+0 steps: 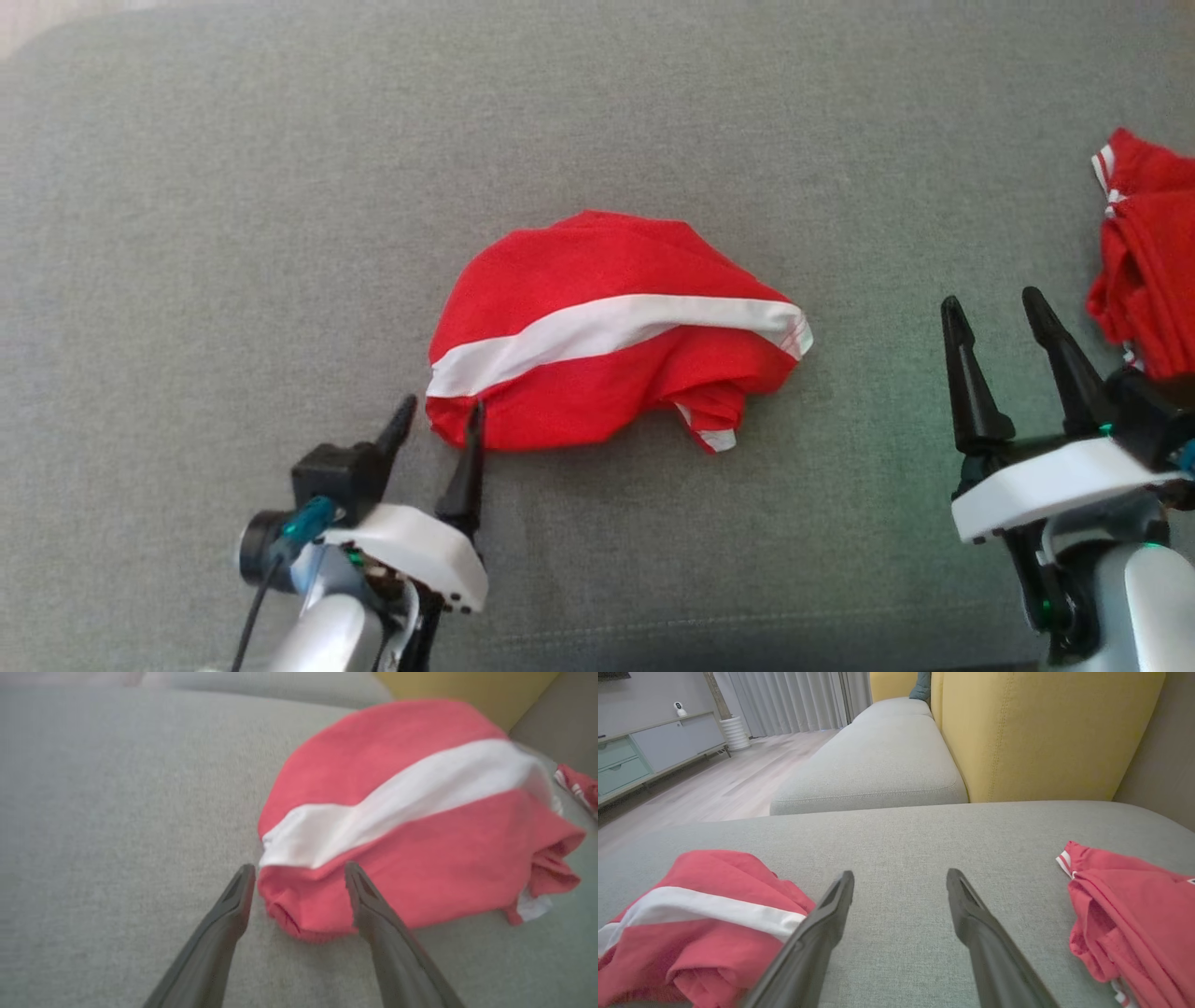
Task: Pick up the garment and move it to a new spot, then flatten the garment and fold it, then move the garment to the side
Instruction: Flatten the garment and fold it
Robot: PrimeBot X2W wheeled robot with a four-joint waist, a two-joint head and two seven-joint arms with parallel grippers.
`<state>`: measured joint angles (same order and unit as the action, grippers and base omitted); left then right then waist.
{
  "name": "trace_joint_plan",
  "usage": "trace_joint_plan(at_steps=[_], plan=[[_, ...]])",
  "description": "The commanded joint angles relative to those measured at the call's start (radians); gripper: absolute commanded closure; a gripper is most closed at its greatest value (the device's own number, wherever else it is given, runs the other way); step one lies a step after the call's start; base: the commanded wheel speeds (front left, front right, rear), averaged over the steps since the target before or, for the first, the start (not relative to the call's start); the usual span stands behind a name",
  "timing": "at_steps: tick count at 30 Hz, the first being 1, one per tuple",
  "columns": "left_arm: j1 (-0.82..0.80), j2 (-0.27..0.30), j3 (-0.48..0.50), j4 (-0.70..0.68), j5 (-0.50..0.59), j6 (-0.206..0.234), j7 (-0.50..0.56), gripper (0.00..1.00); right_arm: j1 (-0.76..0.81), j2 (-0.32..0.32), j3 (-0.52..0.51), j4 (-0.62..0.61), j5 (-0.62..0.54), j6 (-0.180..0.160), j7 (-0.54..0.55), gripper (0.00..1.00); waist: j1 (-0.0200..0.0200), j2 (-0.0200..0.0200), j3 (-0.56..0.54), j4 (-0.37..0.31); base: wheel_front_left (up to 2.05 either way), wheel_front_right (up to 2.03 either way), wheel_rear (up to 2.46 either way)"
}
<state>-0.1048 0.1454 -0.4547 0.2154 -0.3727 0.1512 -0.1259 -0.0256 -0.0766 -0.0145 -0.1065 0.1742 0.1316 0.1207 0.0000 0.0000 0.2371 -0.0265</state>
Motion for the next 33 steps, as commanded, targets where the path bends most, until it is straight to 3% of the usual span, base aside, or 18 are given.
trace_joint_plan(at_steps=[1, 6, 14, 33], plan=[[-0.009, 0.003, 0.041, -0.044, 0.002, 0.012, -0.035, 0.0, -0.007, -0.016, 0.022, -0.044, -0.008, -0.001, 0.004, 0.0, 0.0, 0.0, -0.007, 0.005, 0.0, 0.0, 0.0], [-0.015, 0.027, 0.097, -0.1, 0.012, 0.036, -0.104, 0.0, -0.007, -0.026, 0.027, -0.056, -0.015, -0.001, 0.014, 0.0, 0.0, 0.0, -0.024, 0.013, 0.0, 0.0, 0.0], [-0.013, 0.101, 0.17, -0.172, 0.027, 0.047, -0.124, 0.0, 0.012, -0.026, 0.041, -0.058, -0.018, -0.001, 0.023, 0.0, 0.0, 0.0, -0.066, 0.012, 0.0, 0.0, 0.0], [0.028, 0.137, 0.163, -0.225, 0.026, 0.065, -0.077, 0.0, 0.024, -0.022, 0.046, -0.064, -0.015, -0.001, 0.025, 0.0, 0.0, 0.0, -0.078, 0.009, 0.0, 0.0, 0.0]])
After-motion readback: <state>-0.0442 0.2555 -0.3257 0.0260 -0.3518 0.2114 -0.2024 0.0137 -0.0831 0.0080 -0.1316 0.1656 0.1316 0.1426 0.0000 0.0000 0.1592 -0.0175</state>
